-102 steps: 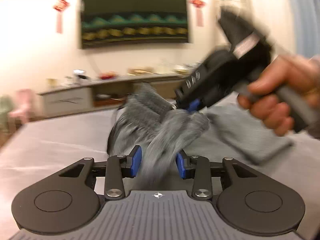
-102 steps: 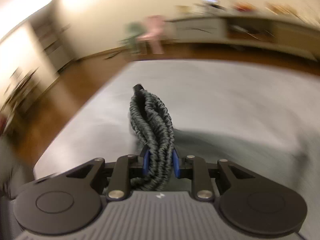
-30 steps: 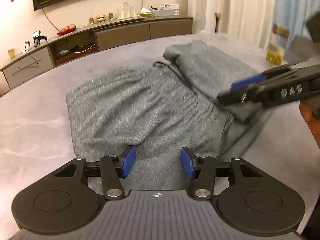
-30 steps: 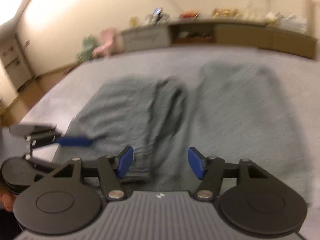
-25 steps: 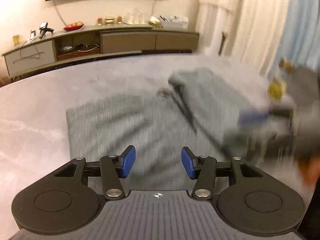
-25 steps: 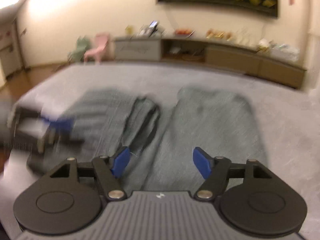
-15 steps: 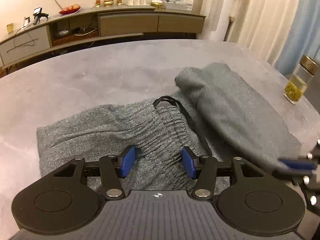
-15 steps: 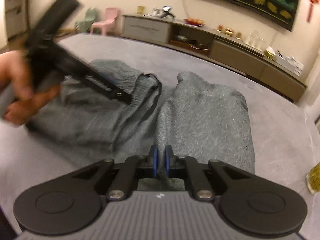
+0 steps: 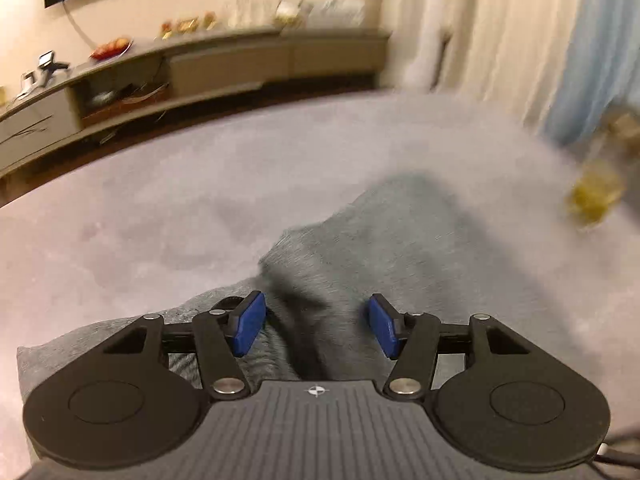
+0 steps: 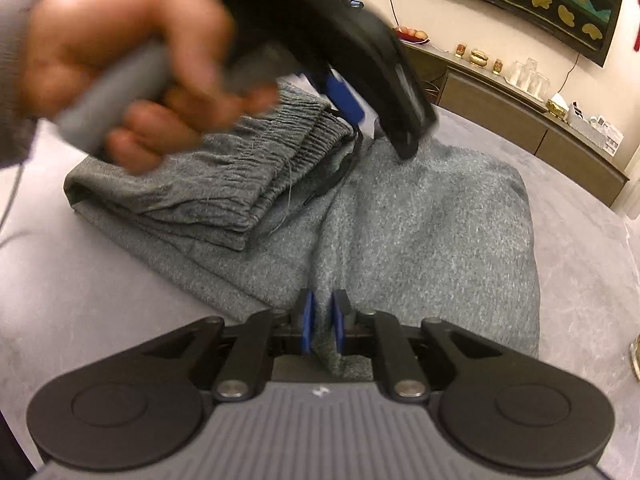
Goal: Fold clothes
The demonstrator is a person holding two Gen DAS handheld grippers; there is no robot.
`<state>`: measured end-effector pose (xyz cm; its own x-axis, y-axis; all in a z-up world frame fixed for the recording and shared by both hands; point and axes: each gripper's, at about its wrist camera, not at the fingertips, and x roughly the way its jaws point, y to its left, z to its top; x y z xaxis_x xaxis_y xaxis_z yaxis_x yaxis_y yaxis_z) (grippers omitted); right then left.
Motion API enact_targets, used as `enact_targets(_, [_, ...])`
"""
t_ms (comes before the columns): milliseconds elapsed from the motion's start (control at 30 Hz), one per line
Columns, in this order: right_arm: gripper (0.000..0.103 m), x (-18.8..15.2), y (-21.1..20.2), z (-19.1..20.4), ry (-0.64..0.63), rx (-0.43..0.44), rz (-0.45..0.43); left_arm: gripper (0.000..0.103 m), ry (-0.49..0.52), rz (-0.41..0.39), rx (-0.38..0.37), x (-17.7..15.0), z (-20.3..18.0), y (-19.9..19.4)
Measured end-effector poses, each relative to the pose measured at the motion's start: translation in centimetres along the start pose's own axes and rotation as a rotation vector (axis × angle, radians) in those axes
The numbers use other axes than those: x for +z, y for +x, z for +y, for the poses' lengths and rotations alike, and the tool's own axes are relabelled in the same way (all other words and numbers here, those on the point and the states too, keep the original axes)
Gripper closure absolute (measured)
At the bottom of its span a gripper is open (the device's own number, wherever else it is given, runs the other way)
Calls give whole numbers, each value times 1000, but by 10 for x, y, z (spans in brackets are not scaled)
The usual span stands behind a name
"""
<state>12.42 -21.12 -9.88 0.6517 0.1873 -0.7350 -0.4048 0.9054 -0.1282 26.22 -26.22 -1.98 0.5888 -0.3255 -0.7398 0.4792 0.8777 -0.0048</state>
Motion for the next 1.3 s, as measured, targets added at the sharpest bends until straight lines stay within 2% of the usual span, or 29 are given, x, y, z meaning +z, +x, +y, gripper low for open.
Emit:
enact_targets(67, [87, -2, 0, -2, 3, 10, 1, 37, -8, 14, 27, 2, 3, 15])
enact_targets(133, [84, -4, -5, -7, 18, 34, 12, 43, -44, 5, 47, 8, 7, 11])
enact_targets(200, [78, -7, -14, -24, 92, 93, 7, 44, -93, -38, 10, 13, 14, -6])
enact_targets(267, [47, -10, -27, -47, 196, 149, -23, 42, -138, -87, -39, 14, 22, -30])
enact_targets(300, [40, -12, -38, -66, 279, 150, -78, 42, -155, -99, -62, 15, 25, -39])
enact_targets(367, [14, -16, -57, -103, 444, 139, -176, 40, -178, -101, -106, 18, 25, -48])
enact_targets(433, [12, -25, -57, -133, 590, 48, -186, 36, -202, -103, -151, 20, 25, -58])
enact_targets(467, [12, -27, -50, -138, 614, 9, -148, 30, -205, -97, -172, 23, 22, -60])
enact_targets(533, [15, -29, -33, -137, 601, -22, -62, 16, -192, -78, -207, 30, 7, -57])
enact_targets(567, [34, -27, -34, -131, 566, -23, -79, 15, -175, -72, -215, 32, -3, -56])
enact_targets(600, [45, -25, -36, -124, 532, -25, -95, 15, -157, -63, -222, 35, -12, -53])
enact_targets(667, [86, -22, -38, -112, 464, -27, -126, 14, -121, -43, -234, 37, -29, -49])
enact_targets(767, [89, -16, -43, -92, 356, -30, -182, 13, -60, -16, -248, 39, -54, -45])
enact_targets(833, [90, -10, -51, -70, 264, -17, -254, 11, 8, 0, -239, 37, -70, -46])
enact_targets(900, [90, -8, -54, -54, 205, -2, -298, 11, 107, 17, -173, 30, -81, -43])
enact_targets(933, [90, -8, -55, -48, 182, 6, -314, 23, 160, 23, -129, 24, -86, -41])
enact_targets(967, [90, -8, -56, -42, 160, 14, -331, 59, 216, 28, -81, 16, -89, -37])
enact_targets(1033, [90, -8, -58, -29, 115, 29, -364, 74, 252, 3, -52, 6, -85, -44])
enact_targets(1067, [90, -8, -58, -23, 93, 37, -380, 86, 258, -16, -49, 1, -81, -49])
enact_targets(1133, [85, -10, -66, -20, 89, 78, -439, 87, 163, -81, -76, 2, -50, -78])
enact_targets(1200, [61, -16, -80, -22, 112, 145, -522, 88, 33, -156, -99, 3, -9, -114])
enact_targets(1233, [34, -18, -86, -22, 124, 180, -563, 88, -32, -193, -90, 0, 18, -132])
enact_targets(1267, [23, -20, -89, -22, 130, 212, -583, 88, -98, -218, -71, -4, 46, -148])
enact_targets(1300, [23, -21, -87, -22, 125, 236, -567, 88, -157, -215, -37, -13, 76, -154])
